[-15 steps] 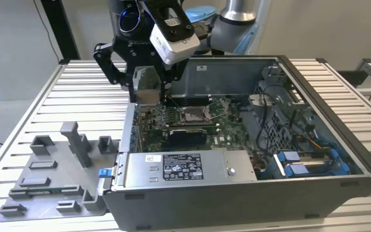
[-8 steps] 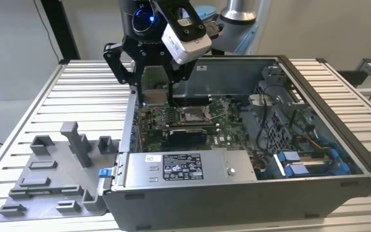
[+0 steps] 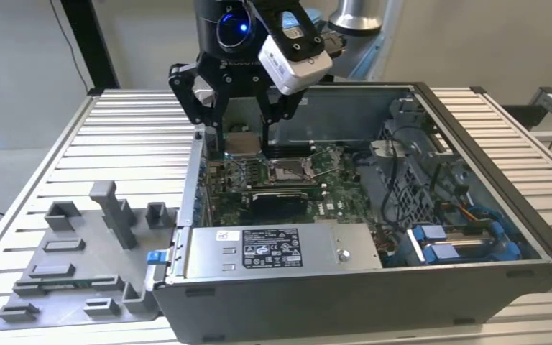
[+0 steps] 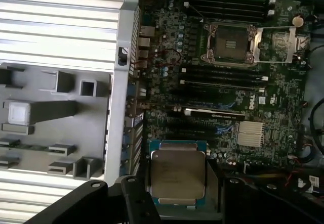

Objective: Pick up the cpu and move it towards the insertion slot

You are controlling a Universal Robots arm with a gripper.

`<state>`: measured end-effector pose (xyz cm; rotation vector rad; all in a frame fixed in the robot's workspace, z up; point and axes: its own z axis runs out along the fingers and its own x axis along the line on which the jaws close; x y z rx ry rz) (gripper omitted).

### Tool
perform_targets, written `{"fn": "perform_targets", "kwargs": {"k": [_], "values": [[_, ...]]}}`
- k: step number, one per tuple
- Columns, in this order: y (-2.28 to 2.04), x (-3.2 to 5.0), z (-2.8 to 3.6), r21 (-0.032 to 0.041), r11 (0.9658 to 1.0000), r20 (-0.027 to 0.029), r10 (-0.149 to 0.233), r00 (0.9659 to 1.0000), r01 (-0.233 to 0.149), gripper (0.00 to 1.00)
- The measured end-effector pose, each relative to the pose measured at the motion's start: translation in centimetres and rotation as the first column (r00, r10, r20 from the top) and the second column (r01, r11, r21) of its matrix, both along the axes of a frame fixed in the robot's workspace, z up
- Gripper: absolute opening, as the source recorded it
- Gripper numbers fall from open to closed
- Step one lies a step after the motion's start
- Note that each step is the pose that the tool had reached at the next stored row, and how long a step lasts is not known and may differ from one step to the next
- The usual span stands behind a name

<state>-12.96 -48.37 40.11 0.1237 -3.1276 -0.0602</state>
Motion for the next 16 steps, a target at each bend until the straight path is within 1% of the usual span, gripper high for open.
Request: {"fn": "perform_targets", "kwargs": {"k": [13,16], "values": [[0.11,1.99,-0.02,0.0,1.0,0.0,0.0,1.0,0.0,0.0],[0.32,2.64,-0.04,0.0,1.0,0.0,0.0,1.0,0.0,0.0]]}}
